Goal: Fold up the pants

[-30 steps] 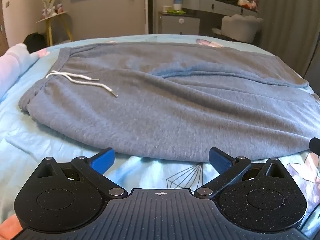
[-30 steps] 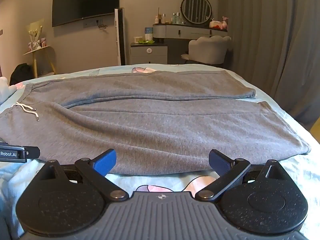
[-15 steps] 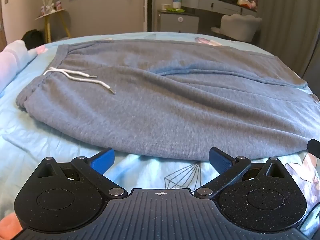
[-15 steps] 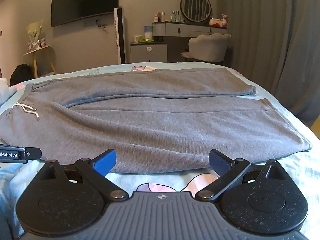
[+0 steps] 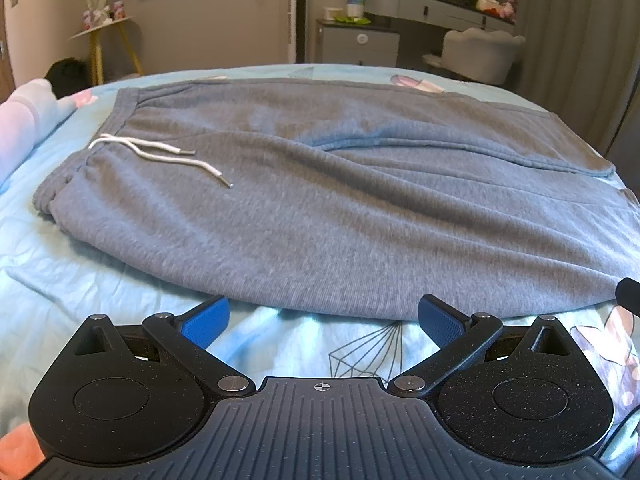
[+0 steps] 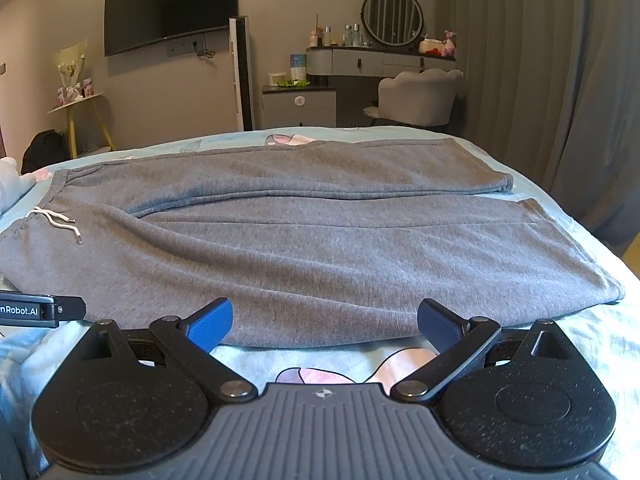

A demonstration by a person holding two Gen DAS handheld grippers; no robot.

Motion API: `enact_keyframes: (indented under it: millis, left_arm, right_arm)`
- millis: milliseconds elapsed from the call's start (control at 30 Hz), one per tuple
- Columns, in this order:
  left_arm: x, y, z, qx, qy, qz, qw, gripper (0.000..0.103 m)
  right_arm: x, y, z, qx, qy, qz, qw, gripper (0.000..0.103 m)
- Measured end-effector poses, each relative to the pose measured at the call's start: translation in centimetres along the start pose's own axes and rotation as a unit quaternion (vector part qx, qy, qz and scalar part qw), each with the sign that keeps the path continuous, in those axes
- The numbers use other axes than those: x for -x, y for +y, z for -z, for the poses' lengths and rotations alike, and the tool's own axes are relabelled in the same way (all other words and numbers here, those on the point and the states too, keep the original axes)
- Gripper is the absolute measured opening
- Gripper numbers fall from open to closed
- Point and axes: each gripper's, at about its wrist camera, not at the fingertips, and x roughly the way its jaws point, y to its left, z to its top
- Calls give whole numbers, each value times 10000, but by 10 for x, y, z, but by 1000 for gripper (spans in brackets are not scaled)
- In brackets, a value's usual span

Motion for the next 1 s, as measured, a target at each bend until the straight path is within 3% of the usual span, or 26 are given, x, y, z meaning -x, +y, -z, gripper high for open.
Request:
enact_keyframes:
  millis: [1000]
  left_arm:
    - [0, 0, 0, 36, 39, 16, 10000, 103]
  right_arm:
    - [0, -1, 0, -10, 10, -6, 10000, 99]
